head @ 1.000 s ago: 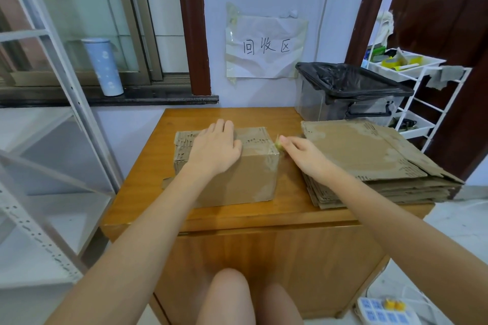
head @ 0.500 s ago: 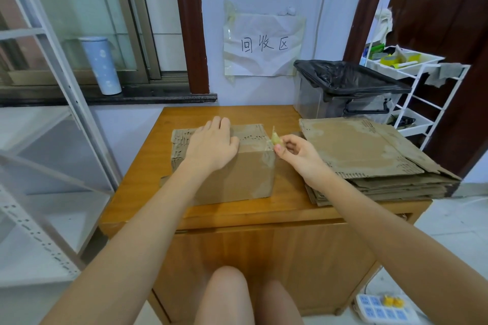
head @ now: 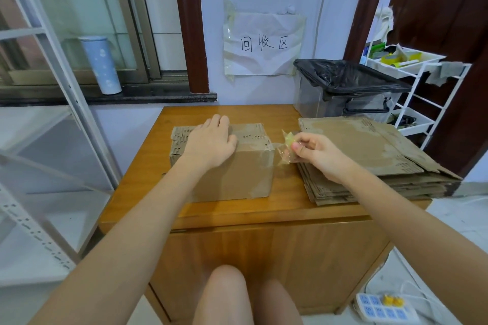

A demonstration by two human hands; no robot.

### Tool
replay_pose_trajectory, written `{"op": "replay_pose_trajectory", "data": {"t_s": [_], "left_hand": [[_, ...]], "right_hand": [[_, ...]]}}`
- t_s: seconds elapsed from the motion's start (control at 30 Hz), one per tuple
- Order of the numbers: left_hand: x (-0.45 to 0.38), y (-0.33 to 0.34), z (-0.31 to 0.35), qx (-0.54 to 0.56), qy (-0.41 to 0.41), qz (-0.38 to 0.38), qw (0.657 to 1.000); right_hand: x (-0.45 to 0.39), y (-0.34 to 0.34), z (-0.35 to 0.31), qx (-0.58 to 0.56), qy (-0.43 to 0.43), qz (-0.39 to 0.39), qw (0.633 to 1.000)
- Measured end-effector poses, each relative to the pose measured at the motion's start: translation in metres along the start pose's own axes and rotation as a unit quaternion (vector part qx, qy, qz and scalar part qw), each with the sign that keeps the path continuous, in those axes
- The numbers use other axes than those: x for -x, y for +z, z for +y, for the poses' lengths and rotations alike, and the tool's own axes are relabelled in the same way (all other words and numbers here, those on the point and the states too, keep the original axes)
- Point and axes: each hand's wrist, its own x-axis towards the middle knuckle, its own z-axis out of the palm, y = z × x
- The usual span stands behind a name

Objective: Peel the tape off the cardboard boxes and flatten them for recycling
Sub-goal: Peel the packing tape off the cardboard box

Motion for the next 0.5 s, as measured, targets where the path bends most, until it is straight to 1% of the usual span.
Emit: {"op": "replay_pose_trajectory", "data": {"t_s": [0.13, 0.23, 0.3, 0.33, 0.37, 0.4, 0.47, 0.5], "left_hand": [[0.001, -0.001, 0.002, -0.001, 0.001, -0.003, 1.0], [0.002, -0.002, 0.002, -0.003, 0.002, -0.001, 1.0], [0.002, -0.002, 0.002, -0.005, 0.001, -0.001, 1.0], [0.002, -0.001, 0.002, -0.005, 0.0, -0.001, 1.0], [0.001, -0.001, 0.002, -0.004, 0.0, -0.002, 1.0], [0.001, -0.001, 0.002, -0.003, 0.0, -0.002, 1.0], [0.001, -0.001, 0.003, -0.002, -0.001, -0.003, 1.0], [0.001, -0.002, 0.003, -0.003, 0.0, -0.003, 1.0]], "right_hand": [[-0.003, 0.005, -0.002, -0.069, 0.024, 0.028, 0.997], [-0.008, 0.017, -0.005, -0.057, 0.044, 0.035, 0.997], [-0.008, 0.024, -0.006, -0.033, 0.06, 0.028, 0.997], [-0.007, 0.026, -0.005, -0.018, 0.062, 0.012, 0.998], [-0.005, 0.026, -0.004, 0.011, 0.056, -0.008, 0.998], [-0.004, 0.025, -0.001, 0.064, 0.042, -0.021, 0.997], [-0.003, 0.024, 0.006, 0.16, 0.006, -0.01, 0.987], [-0.003, 0.024, 0.009, 0.177, -0.01, 0.01, 0.984]]}}
